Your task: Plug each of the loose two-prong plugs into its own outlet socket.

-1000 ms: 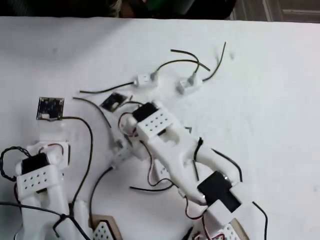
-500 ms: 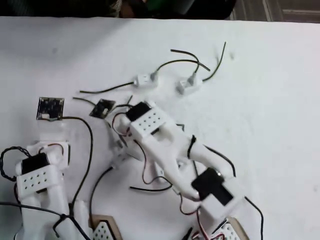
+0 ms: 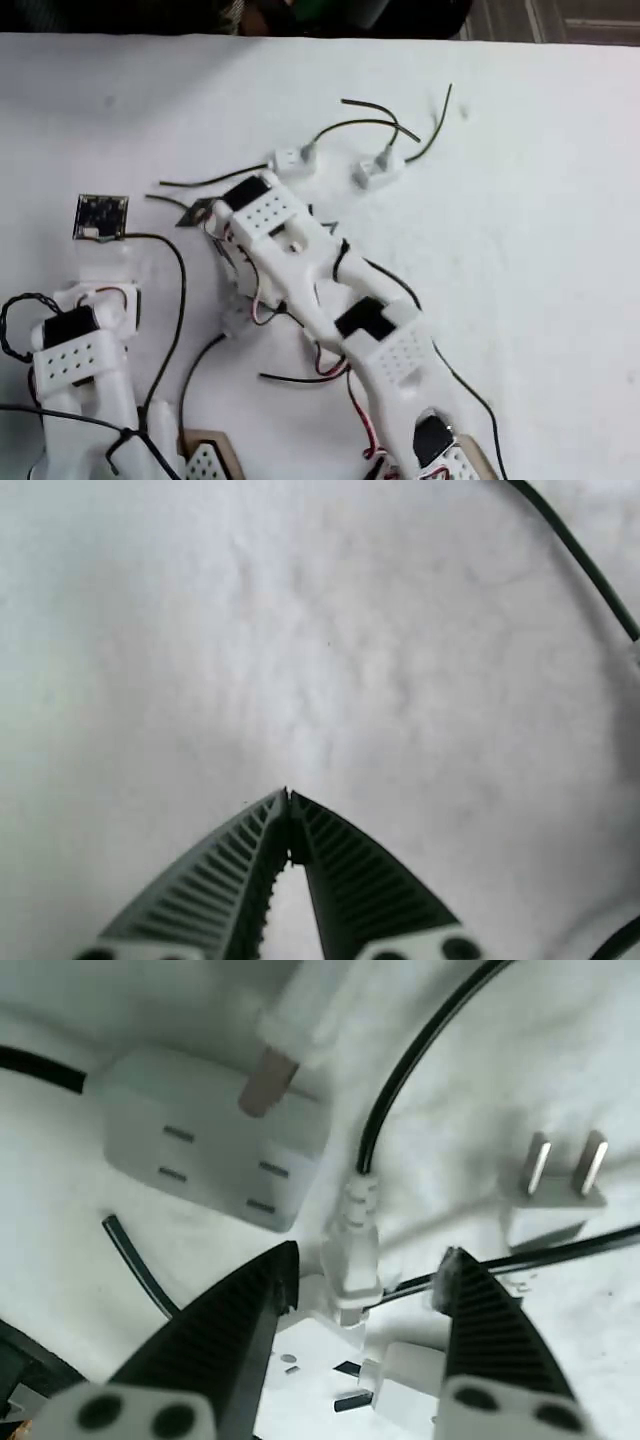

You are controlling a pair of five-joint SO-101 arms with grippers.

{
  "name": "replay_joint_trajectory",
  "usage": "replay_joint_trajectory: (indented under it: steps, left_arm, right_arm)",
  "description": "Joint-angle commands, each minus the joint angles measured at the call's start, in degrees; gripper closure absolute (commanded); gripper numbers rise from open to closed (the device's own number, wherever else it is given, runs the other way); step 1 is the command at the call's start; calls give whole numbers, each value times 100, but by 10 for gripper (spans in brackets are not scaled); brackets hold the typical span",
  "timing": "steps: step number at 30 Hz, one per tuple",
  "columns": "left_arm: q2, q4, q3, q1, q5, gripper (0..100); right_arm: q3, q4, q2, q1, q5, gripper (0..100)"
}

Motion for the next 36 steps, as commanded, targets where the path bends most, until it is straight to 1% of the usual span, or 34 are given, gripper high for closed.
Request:
replay_joint_trajectory:
  steps: [1, 6, 10, 17, 21, 26, 31, 36]
  left_arm:
    - [-110, -62, -18, -40, 0, 976]
    - [-110, -62, -18, -40, 0, 976]
    - [-110, -62, -18, -40, 0, 976]
    - [-110, -62, -18, -40, 0, 976]
    - [-101, -62, -18, -40, 0, 976]
    - [-136, -97, 62, -22, 0, 976]
    - [-145, -229, 53, -13, 18, 976]
    - [-180, -220, -18, 576, 44, 976]
  right_arm:
    - [-360, 66, 154, 198, 62, 836]
    - [-387, 75, 215, 233, 114, 905]
    - [-343, 84, 92, 233, 554, 988]
    - [-290, 119, -725, 215, 545, 981]
    - [352, 119, -1763, 154, 527, 981]
    - [1284, 92, -3327, 92, -44, 981]
    - [1890, -13, -4725, 119, -457, 981]
    - [2558, -699, -6009, 66, -967, 981]
